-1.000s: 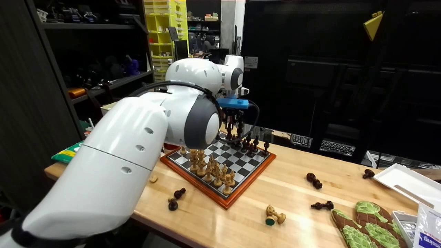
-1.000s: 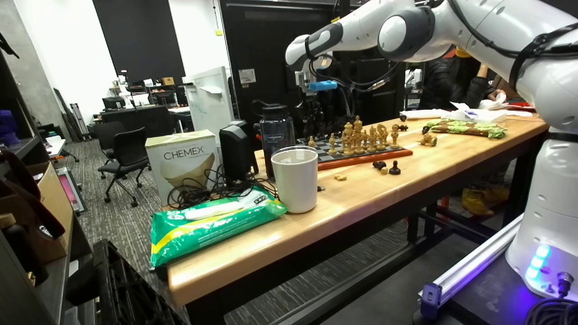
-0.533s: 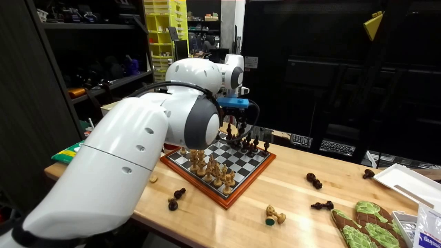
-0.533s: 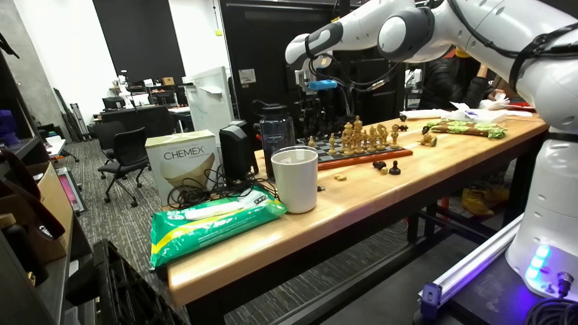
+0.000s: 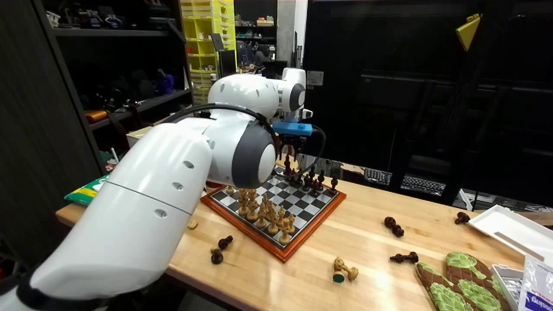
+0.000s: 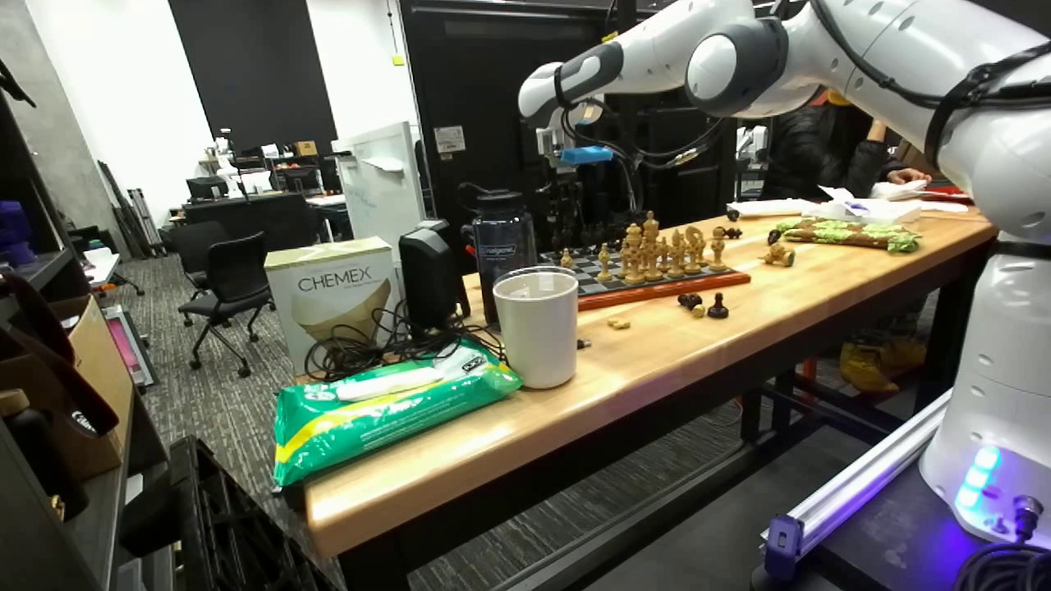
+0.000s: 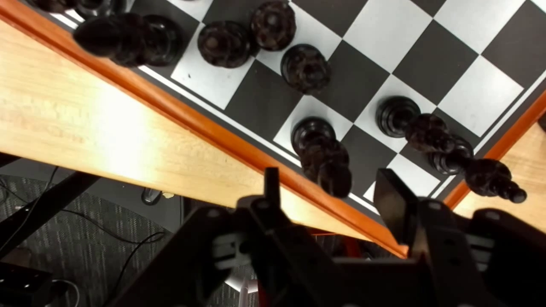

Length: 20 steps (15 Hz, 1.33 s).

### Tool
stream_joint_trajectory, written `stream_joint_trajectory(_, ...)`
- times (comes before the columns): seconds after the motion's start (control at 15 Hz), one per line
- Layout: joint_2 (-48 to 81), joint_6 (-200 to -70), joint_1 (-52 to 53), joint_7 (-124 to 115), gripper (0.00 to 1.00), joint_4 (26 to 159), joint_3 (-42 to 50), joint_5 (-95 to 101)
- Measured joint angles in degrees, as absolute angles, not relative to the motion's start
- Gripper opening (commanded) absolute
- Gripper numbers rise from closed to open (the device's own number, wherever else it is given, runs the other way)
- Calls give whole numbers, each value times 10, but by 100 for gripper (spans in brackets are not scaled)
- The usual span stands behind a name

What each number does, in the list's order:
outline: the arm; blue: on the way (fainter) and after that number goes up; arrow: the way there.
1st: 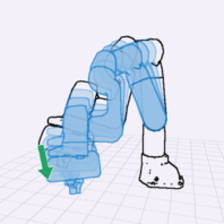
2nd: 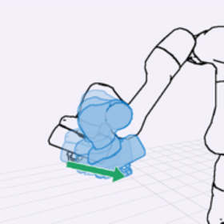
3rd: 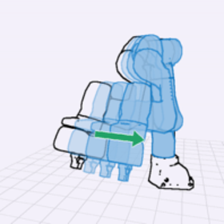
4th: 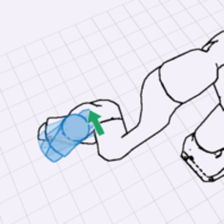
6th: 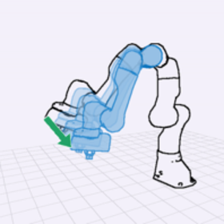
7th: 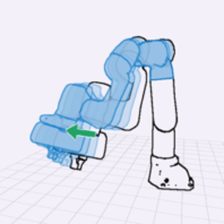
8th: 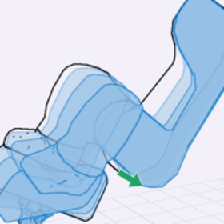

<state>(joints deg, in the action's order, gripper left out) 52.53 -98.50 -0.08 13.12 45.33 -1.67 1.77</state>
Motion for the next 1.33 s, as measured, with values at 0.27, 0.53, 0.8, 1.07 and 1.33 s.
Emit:
stream_joint_trajectory(0.27, 526, -982, -1, 131, 54, 449, -17, 18)
stream_joint_trajectory(0.53, 526, -981, -1, 131, 49, 447, -17, 18)
stream_joint_trajectory(0.8, 526, -981, 0, 131, 44, 444, -17, 18)
stream_joint_trajectory(1.07, 526, -981, 1, 131, 47, 440, -17, 18)
stream_joint_trajectory(1.33, 525, -976, 7, 131, 45, 432, -17, 19)
